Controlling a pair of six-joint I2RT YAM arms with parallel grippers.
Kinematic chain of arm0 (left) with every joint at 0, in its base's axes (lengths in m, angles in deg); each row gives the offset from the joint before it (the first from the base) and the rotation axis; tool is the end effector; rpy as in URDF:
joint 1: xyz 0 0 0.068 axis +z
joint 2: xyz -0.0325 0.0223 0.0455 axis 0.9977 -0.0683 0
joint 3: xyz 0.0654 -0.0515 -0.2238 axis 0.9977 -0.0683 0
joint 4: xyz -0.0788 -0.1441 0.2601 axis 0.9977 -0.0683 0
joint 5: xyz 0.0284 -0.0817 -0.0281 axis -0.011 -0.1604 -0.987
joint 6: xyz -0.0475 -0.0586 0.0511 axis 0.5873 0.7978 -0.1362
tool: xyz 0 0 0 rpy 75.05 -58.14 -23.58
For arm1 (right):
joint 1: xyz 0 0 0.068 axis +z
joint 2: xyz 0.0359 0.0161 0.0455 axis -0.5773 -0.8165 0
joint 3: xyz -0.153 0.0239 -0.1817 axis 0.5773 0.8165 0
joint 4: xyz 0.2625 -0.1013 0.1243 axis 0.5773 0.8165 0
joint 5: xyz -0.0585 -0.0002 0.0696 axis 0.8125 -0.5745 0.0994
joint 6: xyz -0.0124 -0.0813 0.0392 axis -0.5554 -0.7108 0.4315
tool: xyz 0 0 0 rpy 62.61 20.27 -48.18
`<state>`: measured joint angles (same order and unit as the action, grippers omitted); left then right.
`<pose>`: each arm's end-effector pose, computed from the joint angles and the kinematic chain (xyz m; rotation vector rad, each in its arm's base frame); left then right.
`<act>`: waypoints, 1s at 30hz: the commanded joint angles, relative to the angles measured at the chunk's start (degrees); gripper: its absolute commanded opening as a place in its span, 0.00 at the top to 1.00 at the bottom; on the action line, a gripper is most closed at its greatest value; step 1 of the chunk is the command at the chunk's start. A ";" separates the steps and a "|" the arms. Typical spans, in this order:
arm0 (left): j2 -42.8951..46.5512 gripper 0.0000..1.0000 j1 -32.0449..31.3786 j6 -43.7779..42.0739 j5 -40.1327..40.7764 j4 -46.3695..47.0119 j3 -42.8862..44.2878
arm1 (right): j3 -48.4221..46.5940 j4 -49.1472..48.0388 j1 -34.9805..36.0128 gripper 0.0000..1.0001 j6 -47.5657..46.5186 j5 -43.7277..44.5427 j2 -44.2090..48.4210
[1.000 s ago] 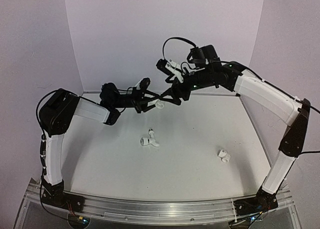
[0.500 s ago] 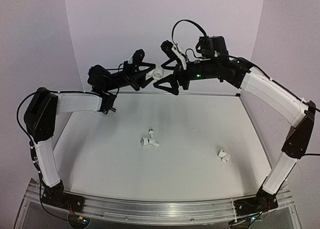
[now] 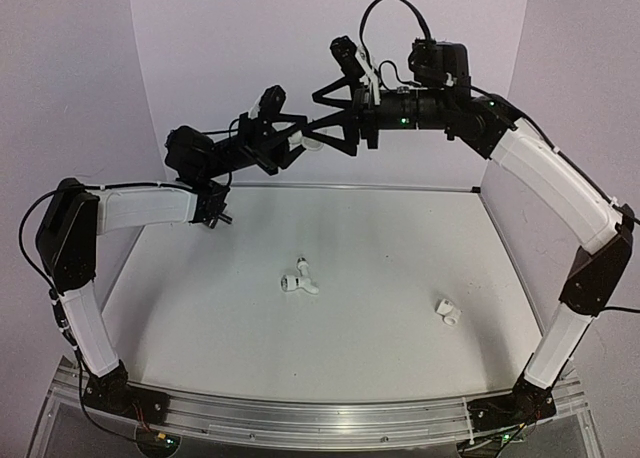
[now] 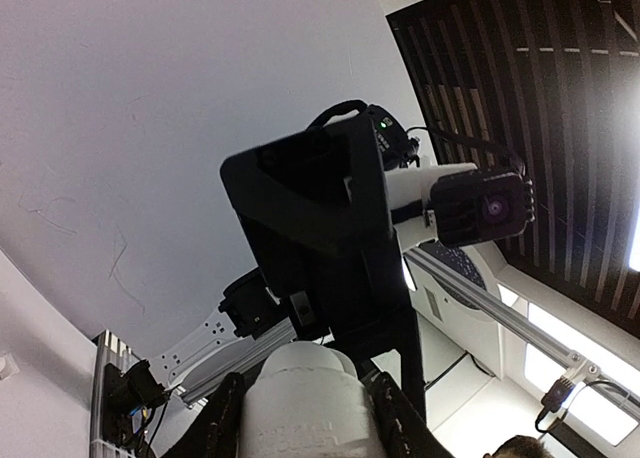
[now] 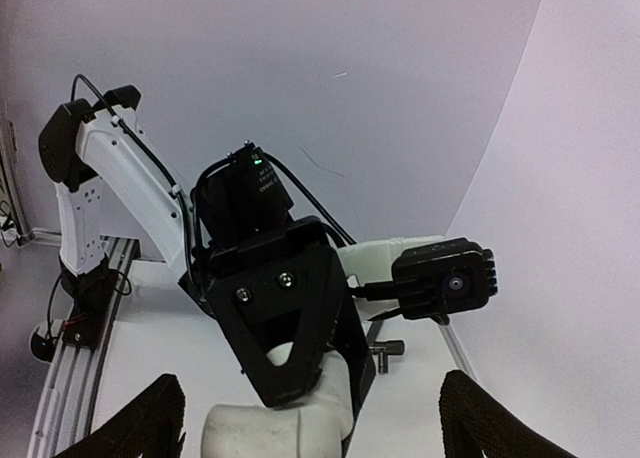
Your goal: Install the water faucets
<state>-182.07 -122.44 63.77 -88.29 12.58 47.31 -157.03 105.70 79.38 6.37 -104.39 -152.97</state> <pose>0.3172 -0.3176 0.3478 0.6048 1.4240 -2.3719 0.2938 0.3579 0.4676 -1.3499 1.0723 0.8633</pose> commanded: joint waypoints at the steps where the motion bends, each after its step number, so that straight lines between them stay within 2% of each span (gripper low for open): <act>1: 3.45 1.00 -0.59 -0.33 1.77 10.99 -0.34 | -1.85 -0.39 1.86 0.18 -0.74 -0.23 -2.36; 8: 4.20 1.00 -0.91 -0.91 1.79 11.01 -0.64 | -0.86 0.25 2.15 0.20 -1.91 -0.16 -2.49; 12: 4.14 1.00 -1.07 -0.91 1.79 11.04 -0.81 | 0.10 0.34 2.18 0.29 -2.27 0.10 -2.22; 18: 4.30 1.00 -1.09 -1.14 1.91 10.99 -1.13 | 1.08 0.61 2.19 0.46 -3.27 1.05 -1.46; 27: 3.95 1.00 -1.09 -1.56 2.07 10.93 -1.64 | 2.19 1.17 2.19 0.65 -4.23 2.34 -0.25; 29: 3.81 0.93 -1.11 -2.08 2.19 10.77 -2.01 | 2.35 1.30 2.12 0.70 -4.32 2.79 0.07; 30: 3.80 0.84 -1.10 -2.47 2.19 10.44 -2.22 | 2.52 1.45 2.13 0.72 -4.40 3.22 0.28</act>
<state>-181.12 -123.27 62.89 -86.36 12.01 45.25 -155.15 106.78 81.48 2.36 -102.62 -155.47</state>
